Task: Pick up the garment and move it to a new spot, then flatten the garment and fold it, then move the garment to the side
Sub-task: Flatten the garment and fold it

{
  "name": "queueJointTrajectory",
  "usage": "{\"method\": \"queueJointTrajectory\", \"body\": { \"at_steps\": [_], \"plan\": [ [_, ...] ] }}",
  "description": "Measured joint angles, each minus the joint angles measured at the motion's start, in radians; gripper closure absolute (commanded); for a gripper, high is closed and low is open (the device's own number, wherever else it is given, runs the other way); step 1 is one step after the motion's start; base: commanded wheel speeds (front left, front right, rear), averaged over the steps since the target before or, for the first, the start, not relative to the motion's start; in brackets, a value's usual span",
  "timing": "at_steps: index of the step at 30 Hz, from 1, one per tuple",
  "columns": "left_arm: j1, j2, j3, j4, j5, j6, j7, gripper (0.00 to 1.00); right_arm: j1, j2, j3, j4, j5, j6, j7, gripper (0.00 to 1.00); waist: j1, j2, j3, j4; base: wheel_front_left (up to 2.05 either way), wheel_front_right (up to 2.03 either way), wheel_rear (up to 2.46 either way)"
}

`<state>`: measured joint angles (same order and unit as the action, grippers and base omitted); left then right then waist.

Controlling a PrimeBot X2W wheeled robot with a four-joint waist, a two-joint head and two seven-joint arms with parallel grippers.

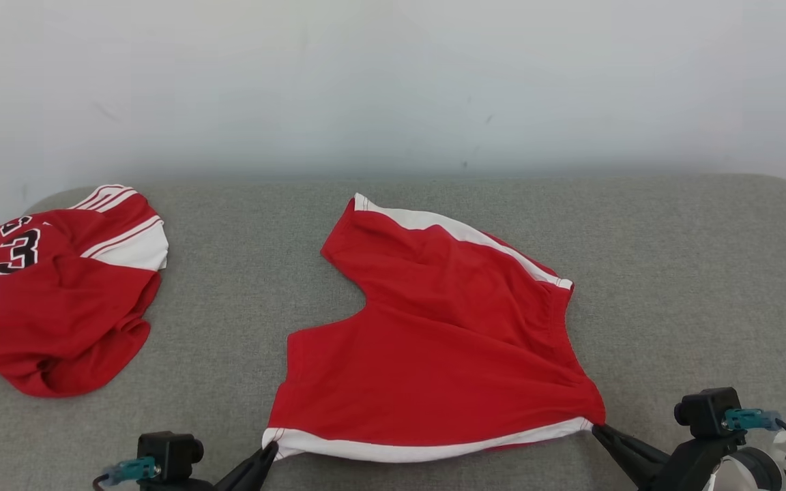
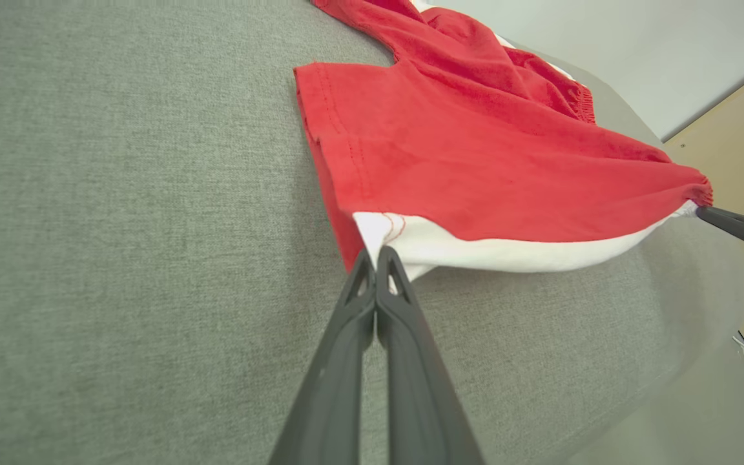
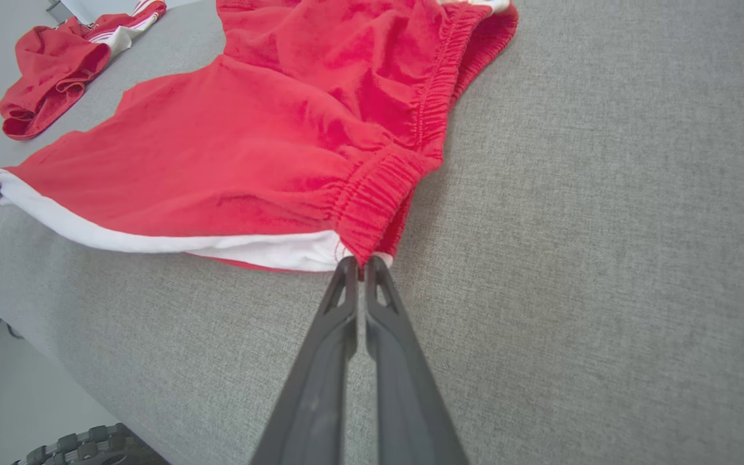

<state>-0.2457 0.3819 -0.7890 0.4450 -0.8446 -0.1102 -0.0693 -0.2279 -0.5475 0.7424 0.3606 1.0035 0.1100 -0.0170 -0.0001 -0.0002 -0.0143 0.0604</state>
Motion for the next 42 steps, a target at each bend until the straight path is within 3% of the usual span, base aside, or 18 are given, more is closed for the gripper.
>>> {"method": "queueJointTrajectory", "body": {
  "at_steps": [10,24,42],
  "plan": [
    [-0.003,0.006,0.002,-0.021,0.024,0.076,0.009,1.0,0.013,-0.016,0.001,-0.049,-0.001,-0.059,0.046,1.0,0.0002,0.0001,0.025,0.011,0.0,0.0,0.0],
    [-0.003,0.004,-0.027,-0.035,0.026,0.092,0.058,1.0,0.013,-0.025,0.012,-0.086,0.0,-0.11,0.113,1.0,0.0002,0.0002,0.043,0.013,0.0,0.0,0.0],
    [0.016,0.004,-0.033,-0.036,0.016,0.1,0.097,1.0,0.02,-0.042,0.016,-0.115,0.035,-0.139,0.177,1.0,0.0002,0.0002,0.031,0.015,0.0,0.0,0.0]
  ]
}}
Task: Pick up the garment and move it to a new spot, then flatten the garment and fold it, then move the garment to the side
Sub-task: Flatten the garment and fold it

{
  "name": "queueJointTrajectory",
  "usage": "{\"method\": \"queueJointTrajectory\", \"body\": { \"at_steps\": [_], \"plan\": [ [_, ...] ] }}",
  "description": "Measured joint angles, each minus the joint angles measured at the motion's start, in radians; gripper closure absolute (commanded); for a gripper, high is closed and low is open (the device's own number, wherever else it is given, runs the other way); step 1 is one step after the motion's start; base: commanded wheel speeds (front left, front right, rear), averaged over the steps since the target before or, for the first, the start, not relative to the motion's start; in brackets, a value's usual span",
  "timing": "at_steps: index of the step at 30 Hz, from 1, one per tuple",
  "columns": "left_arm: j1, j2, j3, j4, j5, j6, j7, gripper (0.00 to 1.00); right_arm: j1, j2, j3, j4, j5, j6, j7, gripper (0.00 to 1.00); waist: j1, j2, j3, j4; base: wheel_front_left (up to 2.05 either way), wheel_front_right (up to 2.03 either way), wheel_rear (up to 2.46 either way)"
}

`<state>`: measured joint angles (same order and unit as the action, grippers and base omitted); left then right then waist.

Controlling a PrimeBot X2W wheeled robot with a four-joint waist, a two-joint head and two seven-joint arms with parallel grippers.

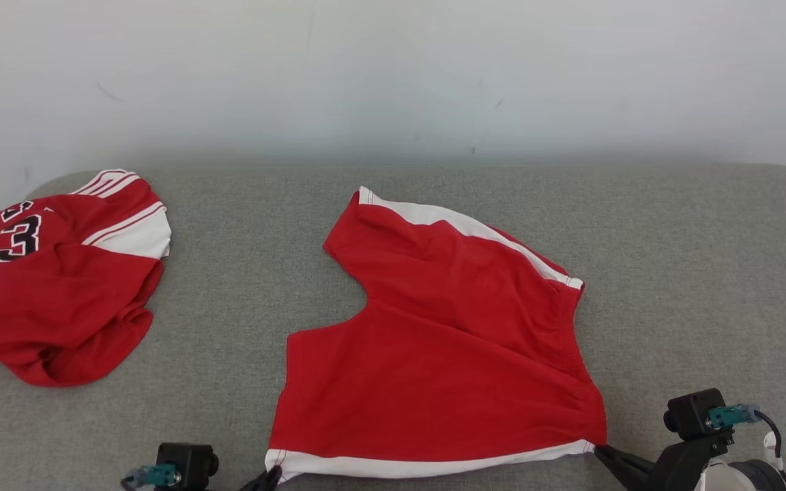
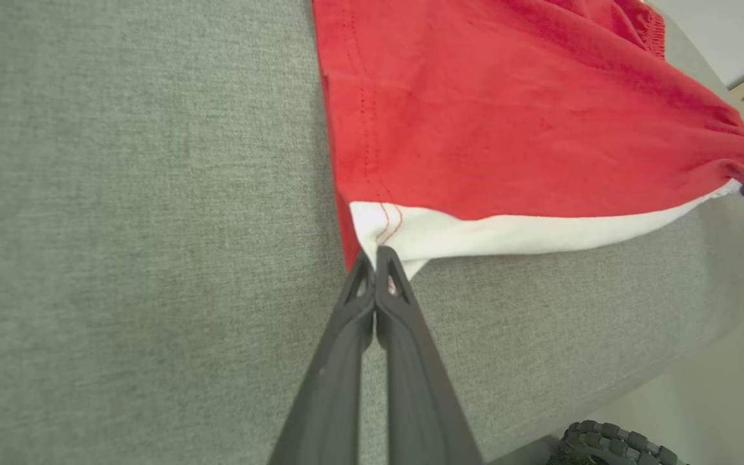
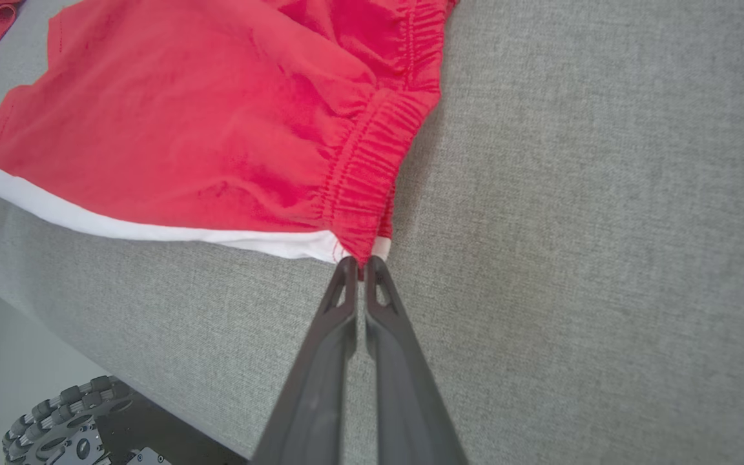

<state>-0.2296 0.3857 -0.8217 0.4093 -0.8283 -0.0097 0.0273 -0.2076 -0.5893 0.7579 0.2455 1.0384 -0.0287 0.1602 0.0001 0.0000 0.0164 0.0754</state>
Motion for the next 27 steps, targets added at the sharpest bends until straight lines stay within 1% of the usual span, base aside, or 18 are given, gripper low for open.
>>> {"method": "queueJointTrajectory", "body": {
  "at_steps": [3,9,11,14,16,17,19,20,21,22,24,25,27],
  "plan": [
    [0.0,-0.002,0.005,-0.003,-0.002,0.004,0.0,1.0,0.0,-0.001,0.0,-0.012,0.003,-0.004,0.008,1.0,0.0,0.0,0.0,0.0,0.0,0.0,0.0],
    [-0.007,-0.01,0.034,-0.009,0.002,0.055,-0.012,1.0,-0.024,0.001,0.003,-0.03,-0.005,-0.021,0.027,1.0,-0.0001,0.0,0.02,-0.006,0.0,0.0,0.0],
    [-0.021,-0.011,0.033,-0.011,0.005,0.063,-0.01,1.0,-0.05,0.002,0.009,-0.036,-0.014,-0.025,0.046,1.0,-0.0001,0.0,0.032,-0.007,0.0,0.0,0.0],
    [-0.074,-0.011,0.033,-0.016,0.008,0.06,0.014,1.0,-0.114,0.005,0.02,-0.047,-0.03,-0.033,0.093,1.0,0.0,0.0,0.056,-0.01,0.0,0.0,0.0],
    [-0.132,-0.01,0.031,-0.017,0.006,0.026,0.052,1.0,-0.189,0.017,0.03,-0.045,-0.038,-0.033,0.15,1.0,0.0,0.0,0.076,-0.011,0.0,0.0,0.0],
    [-0.132,-0.01,0.031,-0.017,0.006,0.026,0.052,1.0,-0.189,0.017,0.03,-0.045,-0.038,-0.033,0.15,1.0,0.0,0.0,0.076,-0.011,0.0,0.0,0.0],
    [-0.204,-0.016,0.039,-0.018,-0.032,-0.021,0.103,1.0,-0.288,0.037,0.043,-0.031,-0.039,-0.033,0.221,1.0,0.0,0.0,0.099,-0.013,0.0,0.0,0.0],
    [-0.246,-0.015,0.033,-0.018,-0.05,-0.055,0.147,1.0,-0.344,0.05,0.05,-0.019,-0.039,-0.033,0.263,1.0,0.0,0.0001,0.111,-0.015,0.0,0.0,0.0],
    [-0.291,-0.016,0.03,-0.017,-0.069,-0.083,0.19,1.0,-0.406,0.07,0.05,-0.001,-0.034,-0.033,0.309,1.0,0.0001,0.0001,0.124,-0.016,0.0,0.0,0.0],
    [-0.339,-0.02,0.033,-0.012,-0.088,-0.101,0.232,1.0,-0.471,0.094,0.048,0.022,-0.024,-0.033,0.356,1.0,0.0001,0.0001,0.137,-0.017,0.0,0.0,0.0],
    [-0.458,-0.03,0.05,0.008,-0.132,-0.105,0.316,1.0,-0.612,0.136,0.042,0.075,-0.01,-0.035,0.434,1.0,0.0001,0.0001,0.163,-0.021,0.0,0.0,0.0],
    [-0.532,-0.042,0.078,0.032,-0.148,-0.102,0.339,1.0,-0.694,0.15,0.035,0.104,-0.018,-0.037,0.458,1.0,0.0002,0.0001,0.177,-0.022,0.0,0.0,0.0],
    [-0.721,-0.059,0.144,0.078,-0.133,-0.092,0.345,1.0,-0.86,0.178,-0.033,0.153,-0.06,-0.036,0.445,1.0,0.0004,0.0003,0.205,-0.024,0.0,0.0,0.0]
  ]
}}
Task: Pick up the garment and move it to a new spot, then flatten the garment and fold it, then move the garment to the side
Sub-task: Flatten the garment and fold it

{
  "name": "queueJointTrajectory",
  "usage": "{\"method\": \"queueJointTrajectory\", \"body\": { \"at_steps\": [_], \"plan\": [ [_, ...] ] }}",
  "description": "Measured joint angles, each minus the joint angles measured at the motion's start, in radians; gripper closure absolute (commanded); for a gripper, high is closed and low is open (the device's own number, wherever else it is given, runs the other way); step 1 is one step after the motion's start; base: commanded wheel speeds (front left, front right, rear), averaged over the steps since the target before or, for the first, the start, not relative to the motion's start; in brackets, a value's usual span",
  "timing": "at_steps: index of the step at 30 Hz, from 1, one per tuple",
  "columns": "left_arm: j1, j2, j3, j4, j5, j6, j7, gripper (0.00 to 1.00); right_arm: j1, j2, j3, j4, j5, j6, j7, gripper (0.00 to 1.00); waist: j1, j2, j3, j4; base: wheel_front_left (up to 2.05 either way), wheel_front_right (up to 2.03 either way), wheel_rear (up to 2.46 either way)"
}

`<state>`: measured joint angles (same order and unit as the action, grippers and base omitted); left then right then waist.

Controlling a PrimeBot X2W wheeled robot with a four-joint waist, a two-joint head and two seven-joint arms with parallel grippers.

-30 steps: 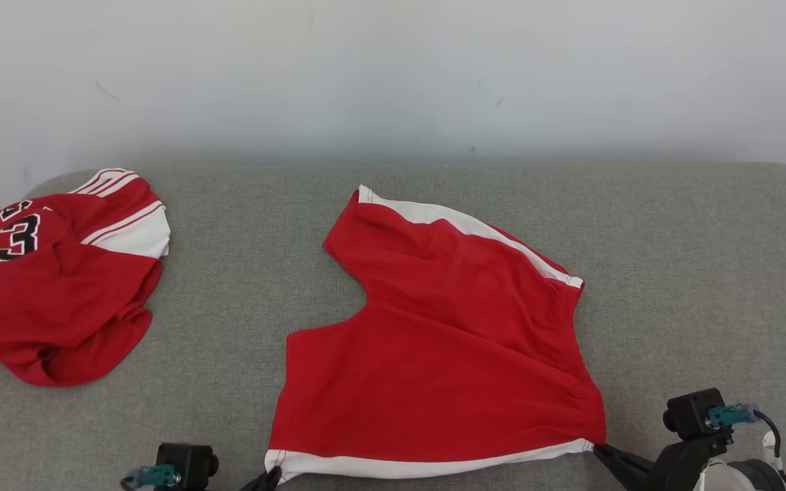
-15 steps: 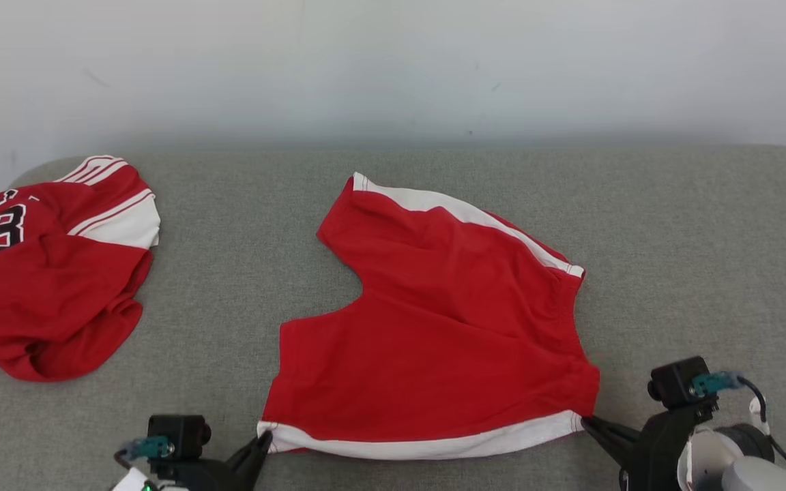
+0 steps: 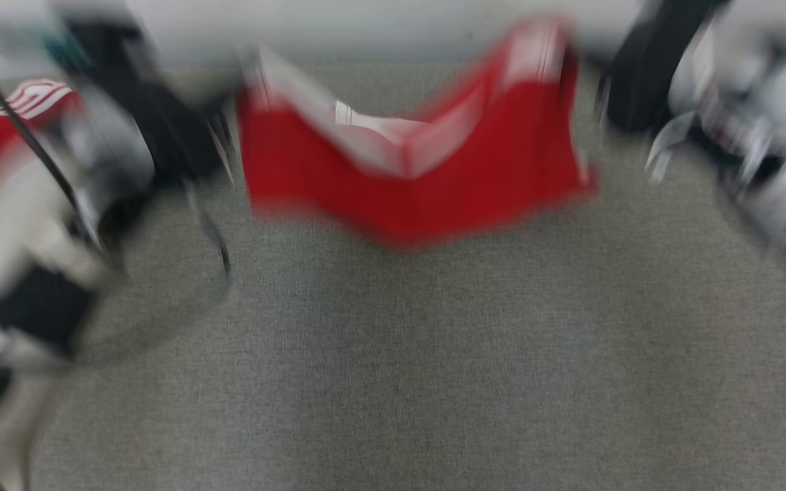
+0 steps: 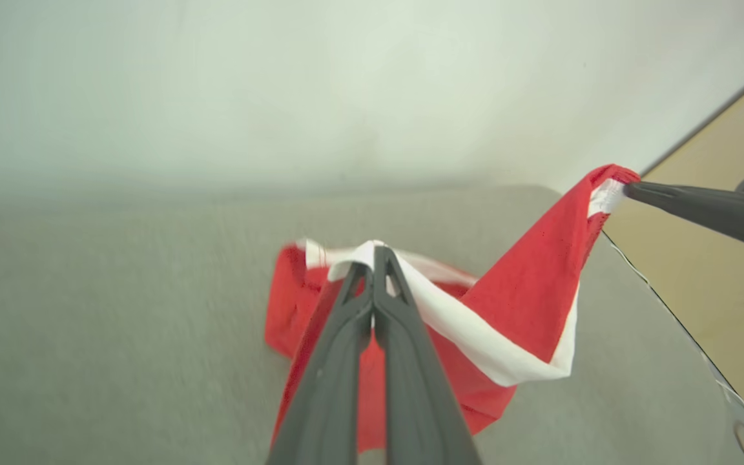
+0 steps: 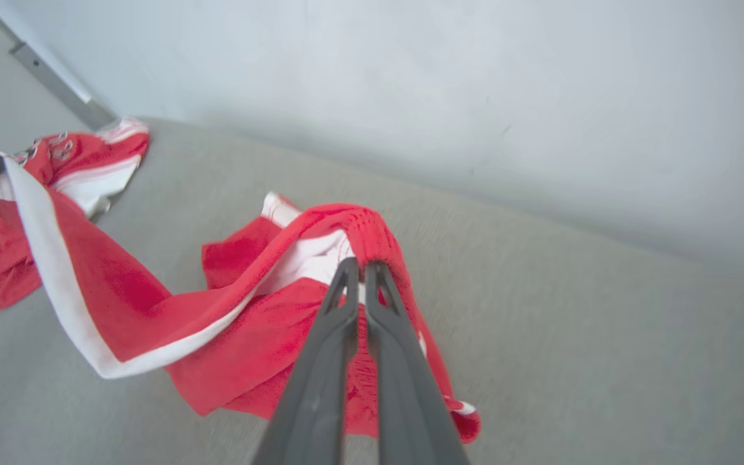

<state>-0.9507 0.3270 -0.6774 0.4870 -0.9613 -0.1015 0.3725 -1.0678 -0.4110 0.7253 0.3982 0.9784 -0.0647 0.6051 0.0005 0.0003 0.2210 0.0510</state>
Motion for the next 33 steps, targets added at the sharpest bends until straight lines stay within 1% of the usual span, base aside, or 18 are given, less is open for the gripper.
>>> {"method": "queueJointTrajectory", "body": {
  "at_steps": [1,2,3,4,5,6,8,9,11,12,14,17,21,27,30,33],
  "plan": [
    [-0.101,-0.011,0.054,0.01,0.032,0.006,-0.028,1.0,-0.08,0.017,-0.055,0.017,-0.039,0.007,-0.041,1.0,0.0,0.0,0.014,-0.001,0.0,0.0,0.0],
    [-0.269,-0.045,0.181,0.016,0.068,0.033,-0.139,1.0,-0.22,0.05,-0.156,0.038,-0.119,0.018,-0.181,1.0,-0.0002,-0.0001,0.042,-0.001,0.0,0.0,0.0],
    [-0.341,-0.062,0.217,0.027,0.064,0.053,-0.191,1.0,-0.29,0.056,-0.174,0.052,-0.15,0.022,-0.252,1.0,-0.0004,-0.0002,0.056,-0.001,0.0,0.0,0.0],
    [-0.397,-0.071,0.229,0.03,0.06,0.049,-0.215,1.0,-0.355,0.058,-0.179,0.071,-0.154,0.018,-0.292,1.0,-0.0004,-0.0003,0.071,-0.001,0.0,0.0,0.0],
    [-0.42,-0.076,0.232,0.023,0.061,0.047,-0.239,1.0,-0.387,0.055,-0.171,0.07,-0.161,0.025,-0.327,1.0,-0.0005,-0.0004,0.085,0.0,0.0,0.0,0.0],
    [-0.421,-0.082,0.22,0.016,0.066,0.037,-0.256,1.0,-0.39,0.04,-0.144,0.061,-0.188,0.049,-0.352,1.0,-0.0007,-0.0004,0.1,0.001,0.0,0.0,0.0],
    [-0.364,-0.078,0.179,0.0,0.083,0.021,-0.273,1.0,-0.34,0.035,-0.106,0.048,-0.216,0.085,-0.402,1.0,-0.0005,-0.0003,0.129,0.004,0.0,0.0,0.0],
    [-0.316,-0.075,0.17,-0.009,0.083,0.02,-0.285,1.0,-0.297,0.038,-0.096,0.051,-0.218,0.09,-0.425,1.0,-0.0003,-0.0001,0.144,0.006,0.0,0.0,0.0],
    [-0.218,-0.05,0.146,-0.002,0.083,0.01,-0.301,1.0,-0.201,0.03,-0.08,0.057,-0.228,0.102,-0.473,1.0,0.0003,0.0001,0.174,0.009,0.0,0.0,0.0],
    [-0.174,-0.038,0.14,0.014,0.084,0.008,-0.312,1.0,-0.159,0.031,-0.079,0.06,-0.227,0.111,-0.5,1.0,0.0003,0.0001,0.188,0.01,0.0,0.0,0.0],
    [-0.11,-0.018,0.12,0.023,0.086,0.0,-0.326,1.0,-0.093,0.008,-0.068,0.049,-0.225,0.14,-0.536,1.0,-0.0003,0.0,0.213,0.012,0.0,0.0,0.0],
    [-0.03,-0.012,0.09,0.063,0.092,-0.006,-0.355,1.0,0.014,-0.026,-0.054,0.082,-0.224,0.15,-0.589,1.0,-0.0003,0.0,0.243,0.015,0.0,0.0,0.0],
    [0.085,-0.006,0.053,0.103,0.117,-0.013,-0.399,1.0,0.17,-0.031,-0.047,0.122,-0.198,0.155,-0.657,1.0,-0.0003,0.0,0.247,0.018,0.0,0.0,0.0],
    [0.152,-0.002,0.038,0.116,0.121,-0.022,-0.466,1.0,0.291,-0.031,-0.039,0.135,-0.177,0.171,-0.751,1.0,-0.0006,-0.0002,0.195,0.017,0.0,0.0,0.0],
    [0.203,0.023,0.002,0.121,0.152,-0.022,-0.486,1.0,0.348,-0.027,-0.026,0.127,-0.168,0.179,-0.783,1.0,-0.0006,-0.0003,0.158,0.015,0.0,0.0,0.0],
    [0.262,0.032,-0.011,0.12,0.154,-0.022,-0.516,1.0,0.392,-0.019,-0.023,0.117,-0.152,0.179,-0.813,1.0,-0.0006,-0.0003,0.119,0.013,0.0,0.0,0.0]
  ]
}}
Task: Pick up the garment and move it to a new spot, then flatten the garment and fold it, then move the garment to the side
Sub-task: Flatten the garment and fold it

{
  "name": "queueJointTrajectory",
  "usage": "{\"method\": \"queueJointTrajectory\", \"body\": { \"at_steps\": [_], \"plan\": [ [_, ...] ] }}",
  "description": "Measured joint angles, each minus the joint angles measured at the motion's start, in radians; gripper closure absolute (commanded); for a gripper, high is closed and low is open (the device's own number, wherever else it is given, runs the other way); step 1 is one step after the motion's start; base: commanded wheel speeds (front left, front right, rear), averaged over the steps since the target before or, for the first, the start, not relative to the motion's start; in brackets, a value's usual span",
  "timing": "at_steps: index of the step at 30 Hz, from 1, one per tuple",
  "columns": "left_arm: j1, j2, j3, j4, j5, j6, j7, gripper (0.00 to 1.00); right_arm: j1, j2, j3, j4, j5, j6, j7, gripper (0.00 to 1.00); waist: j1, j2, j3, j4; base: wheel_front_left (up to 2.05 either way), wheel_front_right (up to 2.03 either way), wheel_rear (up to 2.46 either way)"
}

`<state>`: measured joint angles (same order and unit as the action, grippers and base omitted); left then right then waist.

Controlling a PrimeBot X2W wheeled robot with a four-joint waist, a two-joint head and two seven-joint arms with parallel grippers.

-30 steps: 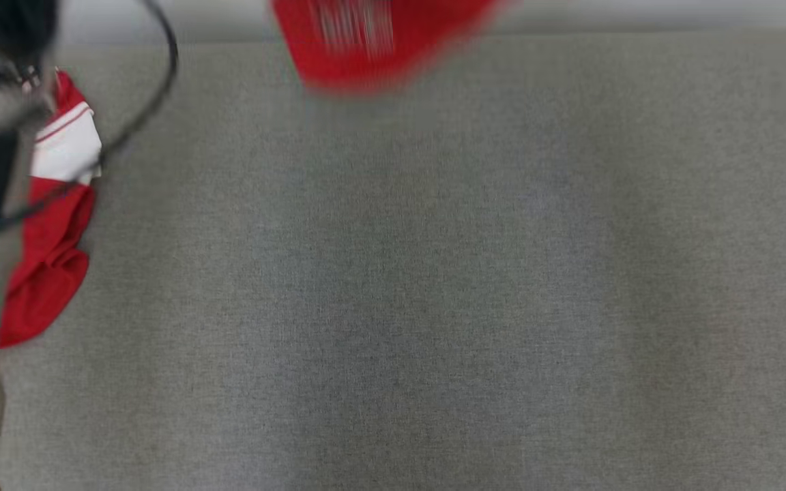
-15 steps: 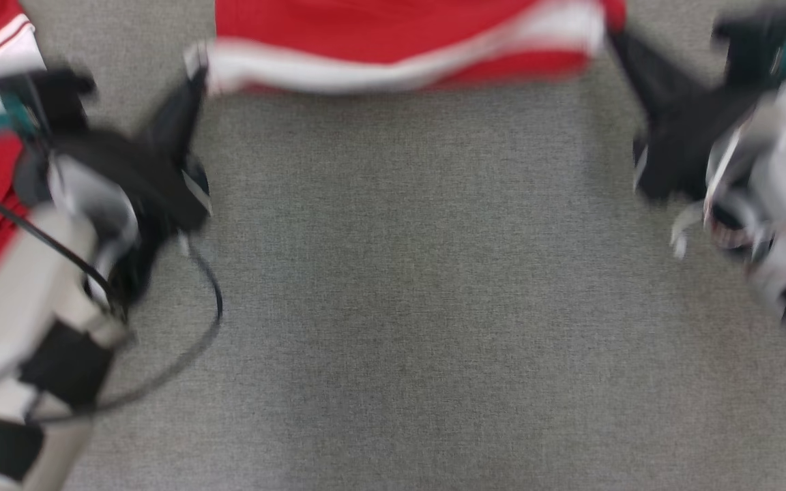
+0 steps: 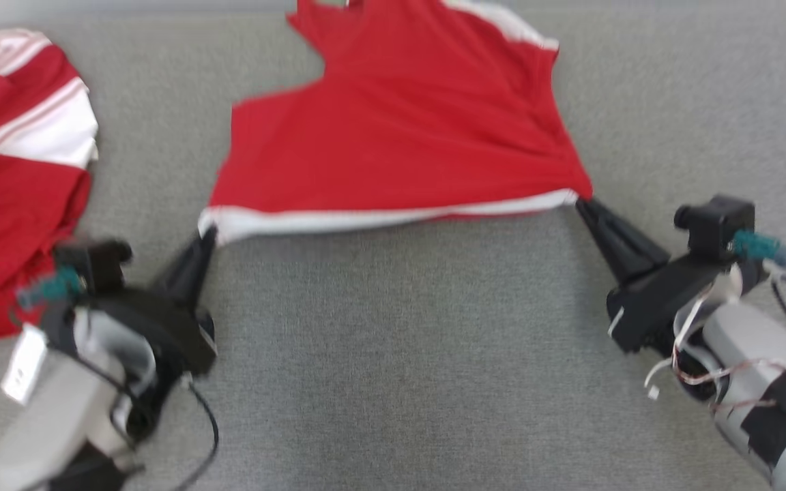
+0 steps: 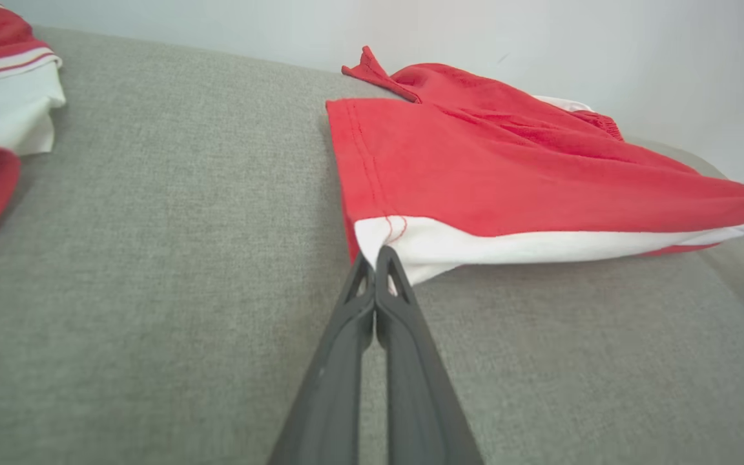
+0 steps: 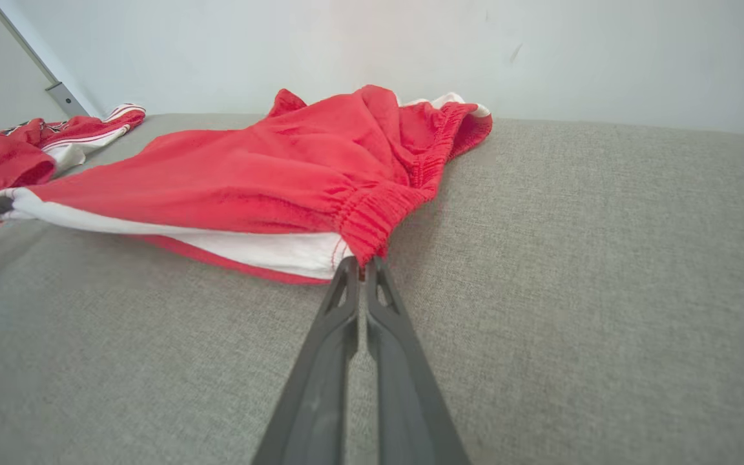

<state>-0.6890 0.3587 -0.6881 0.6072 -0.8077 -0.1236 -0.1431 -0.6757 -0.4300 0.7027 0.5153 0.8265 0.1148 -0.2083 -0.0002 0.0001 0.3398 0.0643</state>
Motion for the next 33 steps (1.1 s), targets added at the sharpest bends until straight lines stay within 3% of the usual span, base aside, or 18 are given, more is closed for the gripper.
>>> {"method": "queueJointTrajectory", "body": {
  "at_steps": [8,17,24,33],
  "plan": [
    [0.215,-0.027,-0.058,0.001,0.001,0.001,-0.035,1.0,0.211,-0.031,0.012,0.012,0.042,0.005,-0.012,1.0,-0.0001,-0.0002,-0.142,-0.002,0.0,0.0,0.0],
    [0.384,-0.012,-0.127,-0.016,0.034,0.052,-0.015,1.0,0.428,-0.034,0.037,-0.021,0.089,0.003,-0.014,1.0,-0.0001,-0.0003,-0.302,0.01,0.0,0.0,0.0],
    [0.481,-0.001,-0.137,-0.062,0.023,0.081,0.007,1.0,0.518,-0.056,0.044,-0.072,0.114,-0.028,0.006,1.0,0.0,-0.0003,-0.377,0.012,0.0,0.0,0.0],
    [0.483,-0.017,-0.142,-0.065,0.005,0.106,0.046,1.0,0.528,-0.056,0.076,-0.079,0.114,-0.066,0.074,1.0,0.0002,-0.0002,-0.386,0.01,0.0,0.0,0.0]
  ]
}}
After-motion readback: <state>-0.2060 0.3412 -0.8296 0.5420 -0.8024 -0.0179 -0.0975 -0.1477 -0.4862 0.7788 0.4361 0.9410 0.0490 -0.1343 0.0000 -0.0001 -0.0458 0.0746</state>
